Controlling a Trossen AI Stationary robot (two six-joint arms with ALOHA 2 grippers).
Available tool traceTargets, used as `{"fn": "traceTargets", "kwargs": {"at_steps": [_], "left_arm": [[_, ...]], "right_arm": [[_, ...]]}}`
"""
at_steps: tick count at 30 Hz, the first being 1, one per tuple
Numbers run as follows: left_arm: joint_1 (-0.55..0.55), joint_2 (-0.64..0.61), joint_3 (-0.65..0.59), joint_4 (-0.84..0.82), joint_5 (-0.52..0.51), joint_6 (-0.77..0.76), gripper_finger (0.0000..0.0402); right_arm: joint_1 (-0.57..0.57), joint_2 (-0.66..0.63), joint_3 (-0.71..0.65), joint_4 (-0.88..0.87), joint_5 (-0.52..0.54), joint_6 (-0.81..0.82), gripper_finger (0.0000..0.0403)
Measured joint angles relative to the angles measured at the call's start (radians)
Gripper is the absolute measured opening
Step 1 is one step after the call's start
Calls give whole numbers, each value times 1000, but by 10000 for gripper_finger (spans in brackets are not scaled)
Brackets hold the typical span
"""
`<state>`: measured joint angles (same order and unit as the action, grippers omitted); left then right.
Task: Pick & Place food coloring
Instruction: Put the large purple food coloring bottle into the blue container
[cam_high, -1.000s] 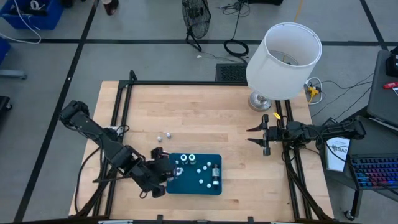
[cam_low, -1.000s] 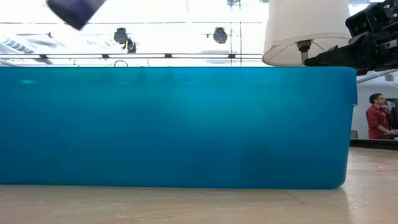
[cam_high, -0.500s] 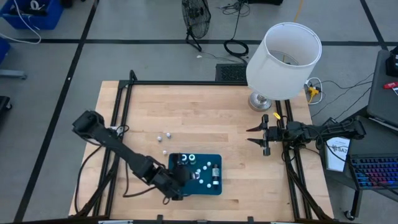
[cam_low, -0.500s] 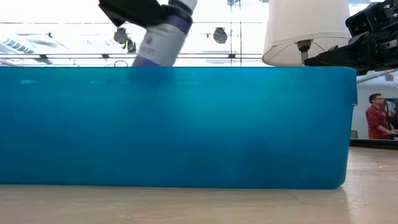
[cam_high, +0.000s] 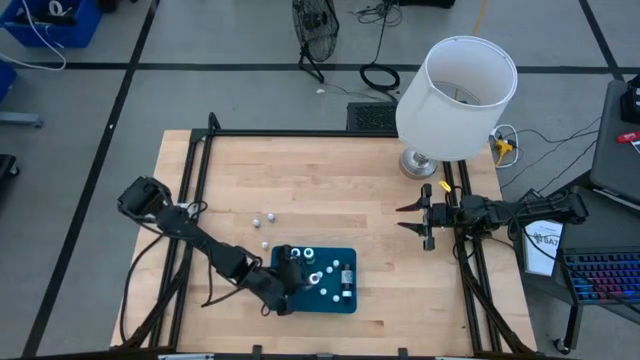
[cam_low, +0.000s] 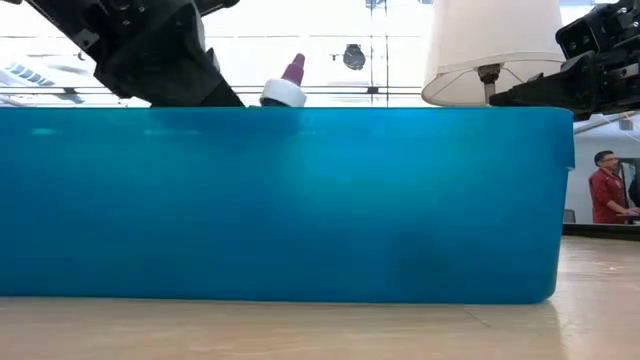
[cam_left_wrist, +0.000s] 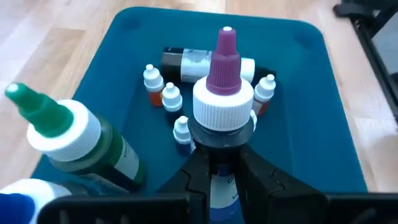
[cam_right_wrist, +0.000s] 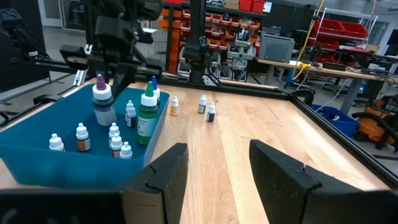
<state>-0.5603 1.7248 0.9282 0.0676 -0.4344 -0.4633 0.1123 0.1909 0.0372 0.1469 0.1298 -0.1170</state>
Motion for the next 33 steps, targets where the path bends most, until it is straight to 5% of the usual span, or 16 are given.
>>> {"fn": "traceTargets", "kwargs": {"at_steps": [14, 22, 33], "left_arm": [[17, -1, -91, 167, 90, -8, 50], [16, -1, -91, 146, 95, -15, 121], [16, -1, -91, 144, 187, -49, 134]], "right_arm": [[0, 0, 0, 0, 0, 0, 160], [0, 0, 0, 0, 0, 0, 160], [0, 0, 0, 0, 0, 0, 160]]}}
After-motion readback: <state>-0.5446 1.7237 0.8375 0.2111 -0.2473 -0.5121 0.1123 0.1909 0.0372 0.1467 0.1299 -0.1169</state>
